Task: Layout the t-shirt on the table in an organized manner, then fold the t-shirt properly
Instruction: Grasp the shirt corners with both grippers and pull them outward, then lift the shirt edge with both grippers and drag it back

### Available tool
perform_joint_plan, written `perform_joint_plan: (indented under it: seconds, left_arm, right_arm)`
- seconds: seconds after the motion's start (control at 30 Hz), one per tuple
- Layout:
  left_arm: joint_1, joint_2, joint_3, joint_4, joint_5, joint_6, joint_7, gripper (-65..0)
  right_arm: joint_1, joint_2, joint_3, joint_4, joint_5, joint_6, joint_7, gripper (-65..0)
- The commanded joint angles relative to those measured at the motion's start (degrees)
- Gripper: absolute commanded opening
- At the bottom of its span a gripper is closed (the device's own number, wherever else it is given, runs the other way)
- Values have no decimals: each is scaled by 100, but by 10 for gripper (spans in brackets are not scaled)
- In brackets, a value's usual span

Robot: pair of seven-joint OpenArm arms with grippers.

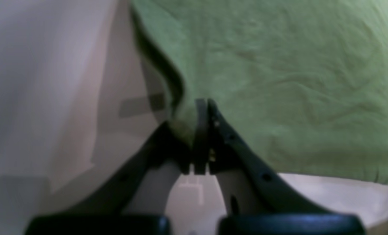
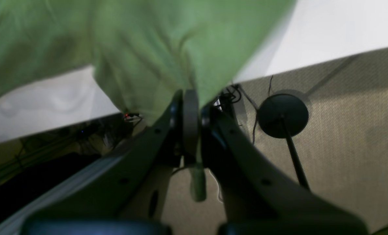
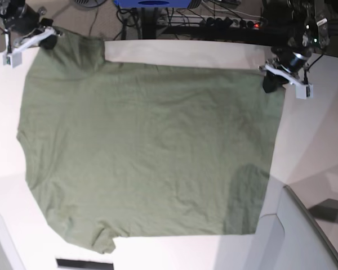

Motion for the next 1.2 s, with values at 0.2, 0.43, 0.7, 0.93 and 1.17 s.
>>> perform_joint_plan:
  seconds: [0.2, 0.43, 0.7, 0.93, 1.17]
  left_arm:
    - [489, -82, -37, 791, -83, 439, -123, -650]
    - [59, -117, -46, 817, -91, 703, -70, -650]
    - [-1084, 67, -371, 843, -83, 703, 1381, -650]
    - [-2130, 59, -186, 175, -83, 1213, 1556, -650]
    - [-2886, 50, 297, -818, 295, 1380, 1513, -650]
  right_arm:
    - [15, -69, 23, 295, 69, 25, -36, -648]
    - [1263, 28, 32, 330, 25, -1, -1020, -648]
    - [2810, 335, 23, 321, 43, -801, -1882, -648]
    - [4269, 581, -12, -760, 25, -810, -2216, -648]
    - [5043, 898, -92, -2510, 17, -810, -1398, -648]
